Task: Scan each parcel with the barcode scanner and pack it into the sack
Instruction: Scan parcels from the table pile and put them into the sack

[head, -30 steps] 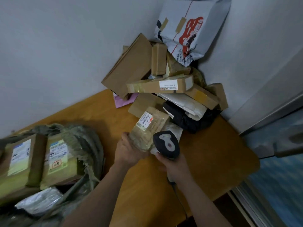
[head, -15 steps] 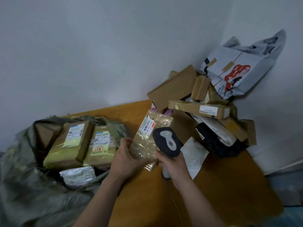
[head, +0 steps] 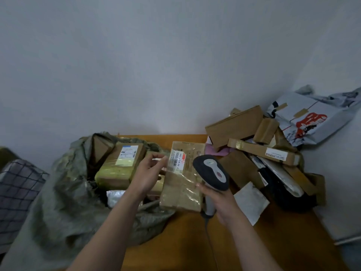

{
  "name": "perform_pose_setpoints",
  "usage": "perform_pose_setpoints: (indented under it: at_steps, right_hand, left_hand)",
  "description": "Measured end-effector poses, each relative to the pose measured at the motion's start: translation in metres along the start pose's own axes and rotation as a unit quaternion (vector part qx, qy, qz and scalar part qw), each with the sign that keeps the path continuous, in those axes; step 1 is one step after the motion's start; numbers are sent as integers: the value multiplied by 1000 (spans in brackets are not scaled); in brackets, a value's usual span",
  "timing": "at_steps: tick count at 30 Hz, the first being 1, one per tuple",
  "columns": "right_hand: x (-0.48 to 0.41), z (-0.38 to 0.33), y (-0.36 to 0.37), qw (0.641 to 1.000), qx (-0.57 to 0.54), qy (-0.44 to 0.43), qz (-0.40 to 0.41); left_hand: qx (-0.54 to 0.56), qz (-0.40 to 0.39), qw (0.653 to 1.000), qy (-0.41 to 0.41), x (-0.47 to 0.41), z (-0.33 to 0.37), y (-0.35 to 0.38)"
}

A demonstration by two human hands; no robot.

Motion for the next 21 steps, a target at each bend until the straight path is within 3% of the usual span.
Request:
perform_pose_setpoints:
  at_steps: [8,13,17,21]
  right_hand:
    - [5,4,35,998,55,15,-22]
    - [2,6,33,996,92,14,4]
    - [0,9,35,994,104,16,3]
    - [-4,8,37,991,131,6,-10]
  left_hand:
    - [-146,6,987,70,-10,46,-32]
    - [-136,27,986,94,-7,54,-42]
    - [-161,-14,983,92,-6,54,-41]
    - [-276,-20,957,91,-12,58,-40]
Point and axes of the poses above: each hand's wrist, its own x-axis away from the middle knuckle, its own y-axis out of the palm, z = x × y, the point moved 9 cm from there along -x, towards the middle knuckle, and after that the axes turned 15 degrees about -y, right-handed, at the moved point
